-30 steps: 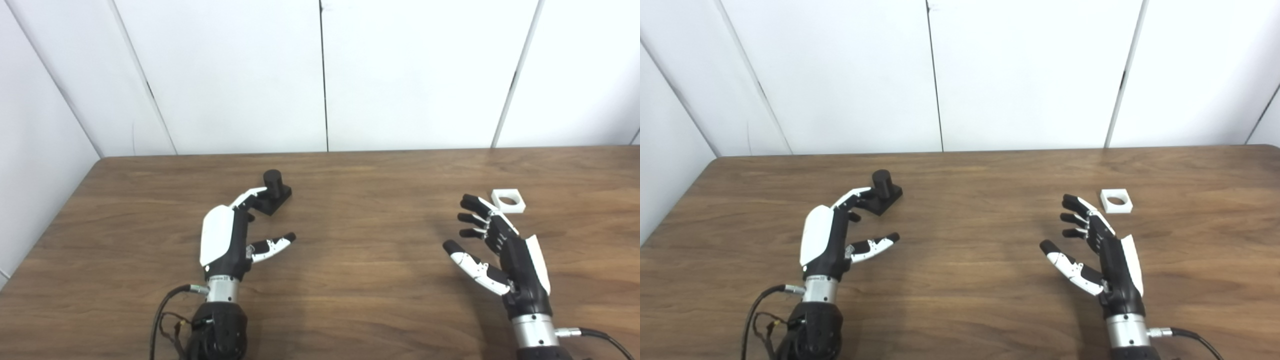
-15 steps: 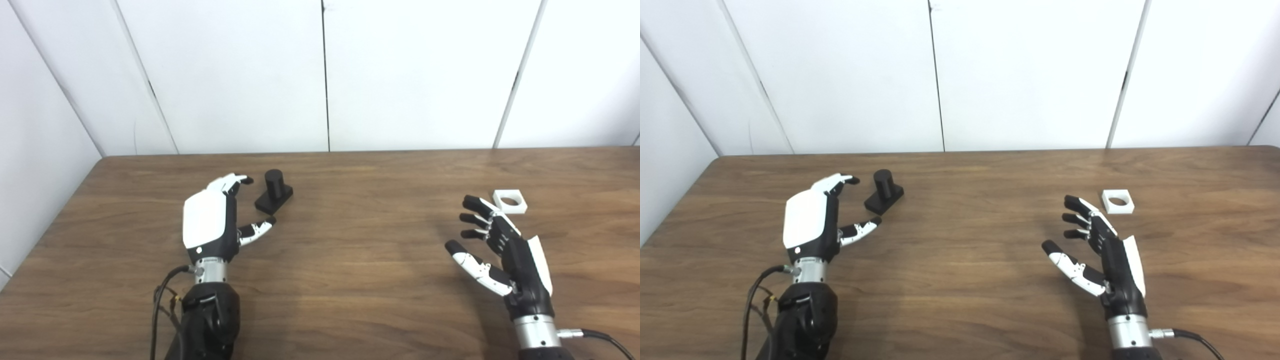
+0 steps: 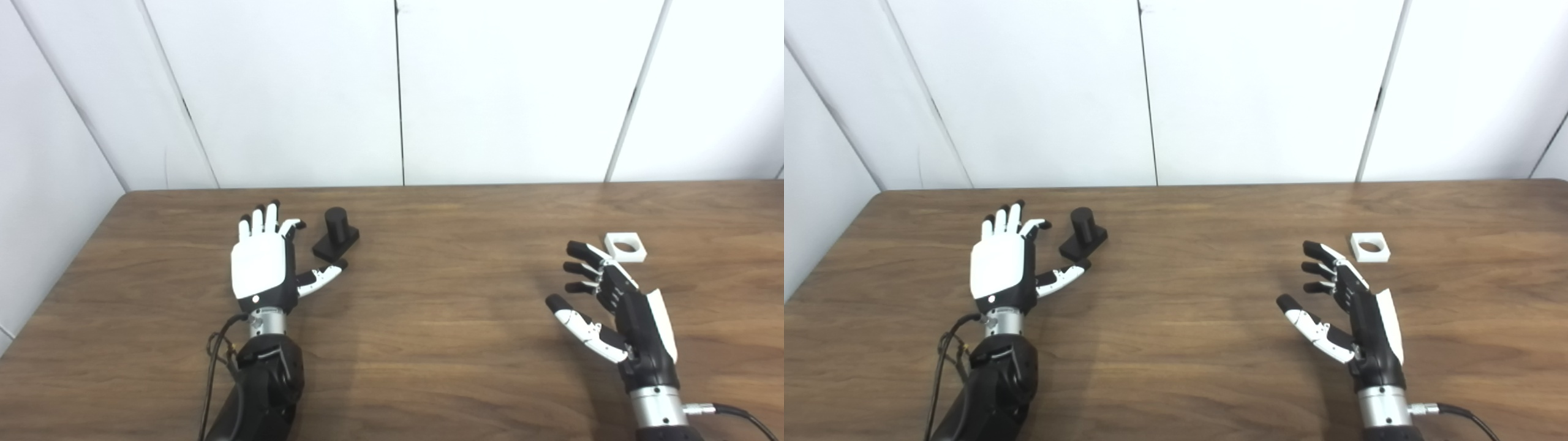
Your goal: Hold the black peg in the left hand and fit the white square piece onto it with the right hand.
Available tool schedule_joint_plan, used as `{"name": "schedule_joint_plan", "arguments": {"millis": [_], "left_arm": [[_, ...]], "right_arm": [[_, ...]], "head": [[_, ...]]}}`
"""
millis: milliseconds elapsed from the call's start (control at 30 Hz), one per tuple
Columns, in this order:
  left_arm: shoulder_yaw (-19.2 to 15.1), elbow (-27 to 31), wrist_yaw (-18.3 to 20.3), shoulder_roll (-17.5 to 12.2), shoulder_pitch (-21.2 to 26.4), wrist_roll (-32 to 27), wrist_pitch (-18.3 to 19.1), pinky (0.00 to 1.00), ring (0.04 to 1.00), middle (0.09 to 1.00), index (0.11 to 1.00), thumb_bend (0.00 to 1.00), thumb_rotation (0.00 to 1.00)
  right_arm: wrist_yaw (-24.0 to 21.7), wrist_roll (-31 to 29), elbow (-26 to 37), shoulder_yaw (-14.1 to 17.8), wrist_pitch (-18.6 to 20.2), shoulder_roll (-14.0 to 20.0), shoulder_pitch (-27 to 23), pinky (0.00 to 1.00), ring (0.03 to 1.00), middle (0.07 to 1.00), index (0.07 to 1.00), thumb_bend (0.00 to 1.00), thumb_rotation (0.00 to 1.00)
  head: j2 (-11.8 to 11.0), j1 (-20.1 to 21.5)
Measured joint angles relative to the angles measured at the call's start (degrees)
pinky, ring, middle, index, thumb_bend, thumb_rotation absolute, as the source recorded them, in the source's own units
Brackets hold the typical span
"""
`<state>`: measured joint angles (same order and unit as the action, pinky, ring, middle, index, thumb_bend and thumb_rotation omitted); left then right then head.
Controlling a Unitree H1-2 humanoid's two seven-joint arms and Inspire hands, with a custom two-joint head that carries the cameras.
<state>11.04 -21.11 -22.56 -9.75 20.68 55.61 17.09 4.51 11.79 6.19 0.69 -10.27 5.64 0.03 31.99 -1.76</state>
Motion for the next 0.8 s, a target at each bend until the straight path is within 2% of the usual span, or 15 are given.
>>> {"name": "schedule_joint_plan", "arguments": {"millis": [200, 567, 800], "left_arm": [[1.9, -6.4, 0.3, -0.8, 3.5, -2.2, -0.7, 1.0, 1.0, 0.982, 0.679, 0.82, 0.77], [4.2, -14.4, -1.4, -1.3, 8.0, -4.3, -2.0, 1.0, 1.0, 0.967, 0.661, 0.79, 0.74], [5.5, -18.9, -2.4, -1.4, 10.5, -5.6, -2.2, 1.0, 1.0, 0.96, 0.663, 0.77, 0.74]], "right_arm": [[0.1, 0.1, 0.1, 0.2, 0.2, -0.2, 0.0, 0.63, 0.76, 0.825, 0.804, 0.54, 0.32], [0.3, 0.0, 0.2, 0.9, 0.1, -0.6, 0.1, 0.64, 0.766, 0.822, 0.805, 0.54, 0.29], [1.1, 0.0, 0.2, 1.3, -0.2, -0.9, 0.2, 0.64, 0.763, 0.822, 0.809, 0.53, 0.31]], "head": [[0.1, 0.3], [0.1, 0.4], [0.2, 0.9]]}}
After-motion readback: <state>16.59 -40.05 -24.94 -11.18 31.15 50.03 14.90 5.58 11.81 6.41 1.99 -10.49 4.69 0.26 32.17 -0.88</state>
